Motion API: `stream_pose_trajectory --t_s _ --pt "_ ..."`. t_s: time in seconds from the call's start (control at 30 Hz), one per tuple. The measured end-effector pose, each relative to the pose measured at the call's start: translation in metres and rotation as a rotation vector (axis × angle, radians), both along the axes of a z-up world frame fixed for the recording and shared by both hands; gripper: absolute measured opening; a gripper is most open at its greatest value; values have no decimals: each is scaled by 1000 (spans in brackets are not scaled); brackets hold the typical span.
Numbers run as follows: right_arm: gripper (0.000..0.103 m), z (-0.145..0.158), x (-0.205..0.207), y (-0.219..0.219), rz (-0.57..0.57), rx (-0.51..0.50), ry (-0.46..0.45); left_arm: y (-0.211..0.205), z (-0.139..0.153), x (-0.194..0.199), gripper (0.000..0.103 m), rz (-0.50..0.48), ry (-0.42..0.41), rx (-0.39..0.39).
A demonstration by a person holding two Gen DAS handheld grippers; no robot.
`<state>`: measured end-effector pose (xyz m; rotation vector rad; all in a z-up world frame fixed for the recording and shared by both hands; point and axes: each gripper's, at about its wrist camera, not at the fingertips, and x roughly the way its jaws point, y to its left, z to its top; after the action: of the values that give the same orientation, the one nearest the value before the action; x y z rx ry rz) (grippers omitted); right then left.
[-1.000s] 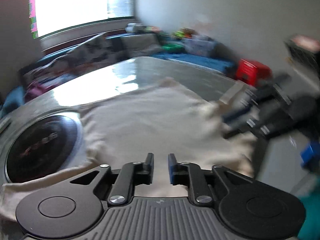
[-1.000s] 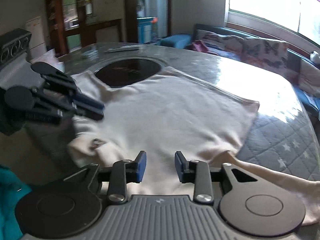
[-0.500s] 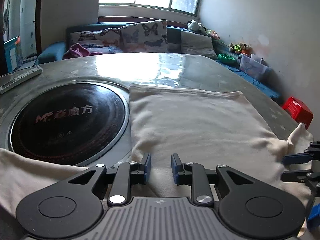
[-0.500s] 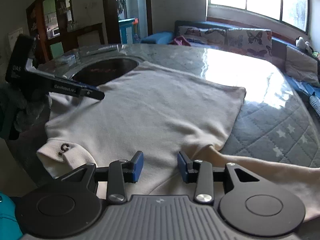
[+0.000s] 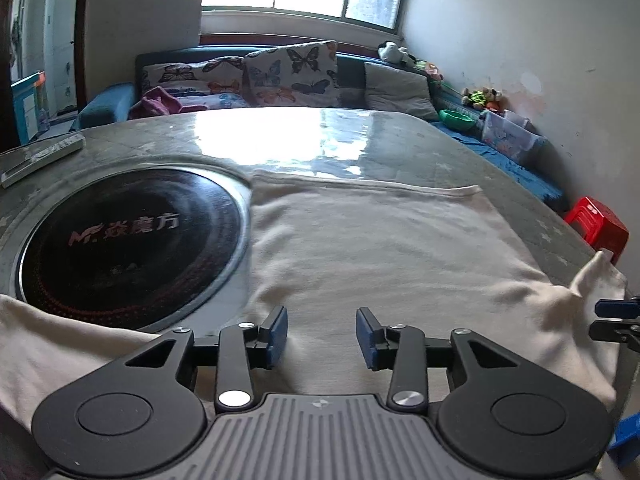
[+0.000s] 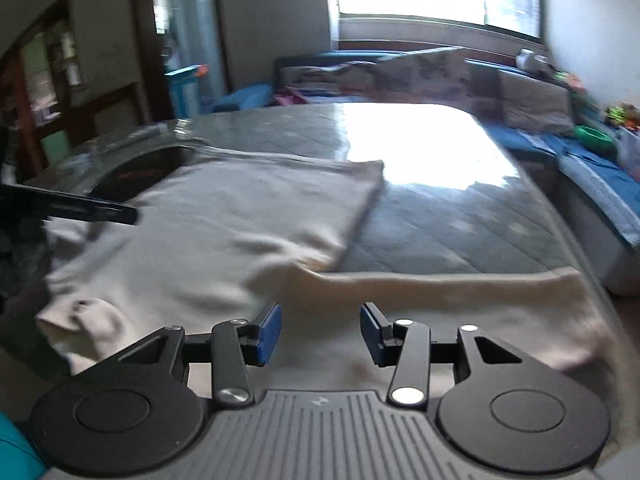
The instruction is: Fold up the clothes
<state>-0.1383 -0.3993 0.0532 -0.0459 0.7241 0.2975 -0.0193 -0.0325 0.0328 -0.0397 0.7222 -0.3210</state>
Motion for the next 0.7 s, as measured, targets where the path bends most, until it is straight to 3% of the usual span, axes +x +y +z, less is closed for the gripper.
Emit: stream_pose_trajectory --t_s 0.43,0.7 --pt "43 -1 -8 -83 -341 -40 -67 -75 17 -26 41 -225 -27 -23" --pt "39 -13 -4 -118 -468 15 -69 -119 11 -29 41 -323 -12 -15"
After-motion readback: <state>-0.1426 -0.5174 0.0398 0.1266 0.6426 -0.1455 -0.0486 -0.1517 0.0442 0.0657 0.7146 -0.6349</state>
